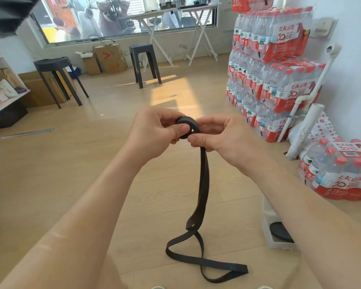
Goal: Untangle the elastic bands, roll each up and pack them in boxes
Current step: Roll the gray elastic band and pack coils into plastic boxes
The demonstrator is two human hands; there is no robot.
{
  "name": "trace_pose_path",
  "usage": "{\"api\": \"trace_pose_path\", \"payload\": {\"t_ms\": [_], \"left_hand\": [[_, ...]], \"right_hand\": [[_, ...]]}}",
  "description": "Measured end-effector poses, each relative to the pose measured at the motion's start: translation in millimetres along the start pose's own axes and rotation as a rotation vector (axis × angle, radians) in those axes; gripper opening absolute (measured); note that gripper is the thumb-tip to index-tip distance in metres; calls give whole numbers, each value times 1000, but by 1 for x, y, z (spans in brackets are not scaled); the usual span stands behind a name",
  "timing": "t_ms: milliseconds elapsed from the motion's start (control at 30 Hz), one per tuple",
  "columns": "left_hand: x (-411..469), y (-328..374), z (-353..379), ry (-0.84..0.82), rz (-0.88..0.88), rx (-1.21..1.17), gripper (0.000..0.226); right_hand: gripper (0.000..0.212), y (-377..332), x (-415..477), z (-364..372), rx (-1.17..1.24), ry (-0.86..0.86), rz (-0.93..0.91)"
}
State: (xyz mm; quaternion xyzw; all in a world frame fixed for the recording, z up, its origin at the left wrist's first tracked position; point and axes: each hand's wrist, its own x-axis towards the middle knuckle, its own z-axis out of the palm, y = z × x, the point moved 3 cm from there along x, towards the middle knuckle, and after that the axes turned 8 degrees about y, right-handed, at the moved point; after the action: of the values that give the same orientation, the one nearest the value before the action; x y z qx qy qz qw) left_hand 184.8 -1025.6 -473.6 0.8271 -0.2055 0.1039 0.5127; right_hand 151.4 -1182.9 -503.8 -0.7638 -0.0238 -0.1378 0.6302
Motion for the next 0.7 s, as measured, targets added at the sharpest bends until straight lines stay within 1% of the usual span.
{"api": "trace_pose_path", "payload": {"t_ms": [133,200,267,400,467,500,533,567,633,700], "left_hand": [[1,-3,4,39,-71,-155,16],[1,-4,6,65,-100,-199,15],[0,-6,6,88,-124,-236,15],[-3,-7,10,134,-191,-314,14],[-3,-7,11,133,-218,-365,13],[-3,-7,11,102,-225,-387,19],[-4,-6,12,38,-228,-405,28],[-5,-4,13,-44,-217,-398,36],[-8,1,14,-159,-130,-260,48],[-7,5,13,-131,16,-63,52]], "right_hand": [[35,5,0,4,166,70,57],[39,8,0,8,242,78,92],[38,11,0,12,304,86,114],[42,14,0,16,331,74,139],[35,15,1,15,317,70,158],[30,15,1,13,317,66,171],[27,15,2,9,318,56,182],[25,15,2,4,320,40,192],[24,15,4,-4,340,-12,227],[29,15,4,-8,361,-78,268]]}}
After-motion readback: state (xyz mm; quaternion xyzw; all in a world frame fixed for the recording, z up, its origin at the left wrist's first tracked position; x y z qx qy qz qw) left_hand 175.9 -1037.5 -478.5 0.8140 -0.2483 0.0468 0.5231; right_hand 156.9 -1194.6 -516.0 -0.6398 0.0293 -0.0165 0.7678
